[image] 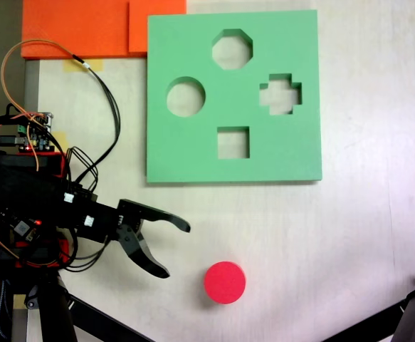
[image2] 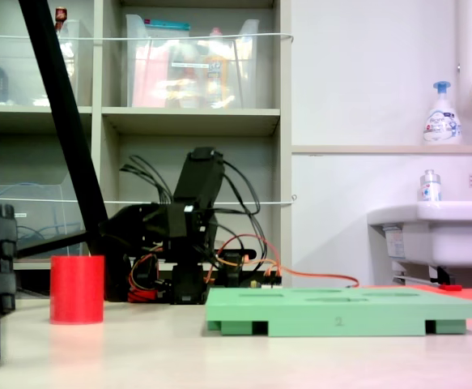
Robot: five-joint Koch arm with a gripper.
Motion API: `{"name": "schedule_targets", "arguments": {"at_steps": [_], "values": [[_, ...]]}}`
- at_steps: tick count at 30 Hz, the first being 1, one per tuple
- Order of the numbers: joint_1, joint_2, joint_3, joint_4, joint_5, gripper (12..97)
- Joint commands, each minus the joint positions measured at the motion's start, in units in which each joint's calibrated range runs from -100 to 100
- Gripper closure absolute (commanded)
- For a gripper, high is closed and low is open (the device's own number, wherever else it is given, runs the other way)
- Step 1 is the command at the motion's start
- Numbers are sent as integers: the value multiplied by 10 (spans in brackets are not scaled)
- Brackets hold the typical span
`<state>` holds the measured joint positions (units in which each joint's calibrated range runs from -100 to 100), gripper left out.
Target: Put the cylinder block into the corresponding hole
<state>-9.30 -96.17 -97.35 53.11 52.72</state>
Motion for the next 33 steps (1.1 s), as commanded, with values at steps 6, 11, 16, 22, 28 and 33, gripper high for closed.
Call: {"name": "schedule_targets", "arguments": {"at_steps": [6, 11, 16, 22, 28, 33], "values": [[-3, 203, 9, 121, -6, 507], [-1, 576, 28, 422, -15, 264], [0, 696, 67, 467, -26, 229], [-3, 816, 153, 468, -28, 229], [-9, 914, 250, 469, -28, 229], [-19, 992, 320, 468, -28, 229]]}}
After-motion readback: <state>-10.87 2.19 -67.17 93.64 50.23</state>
